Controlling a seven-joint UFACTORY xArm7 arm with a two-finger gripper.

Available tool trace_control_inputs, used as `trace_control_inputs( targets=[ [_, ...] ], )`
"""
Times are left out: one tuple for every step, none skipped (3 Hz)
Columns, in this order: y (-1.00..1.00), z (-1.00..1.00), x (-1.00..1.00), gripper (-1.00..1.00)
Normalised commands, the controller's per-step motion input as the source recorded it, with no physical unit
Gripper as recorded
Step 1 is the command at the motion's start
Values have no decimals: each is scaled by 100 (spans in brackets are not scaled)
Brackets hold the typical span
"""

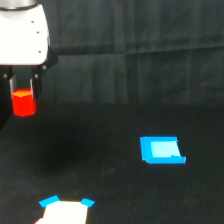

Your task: Pick up the red object from the table

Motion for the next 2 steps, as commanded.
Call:
trace_control_inputs(
  targets=[
    [-16, -12, -16, -100],
    [23, 25, -30, -100]
  ],
)
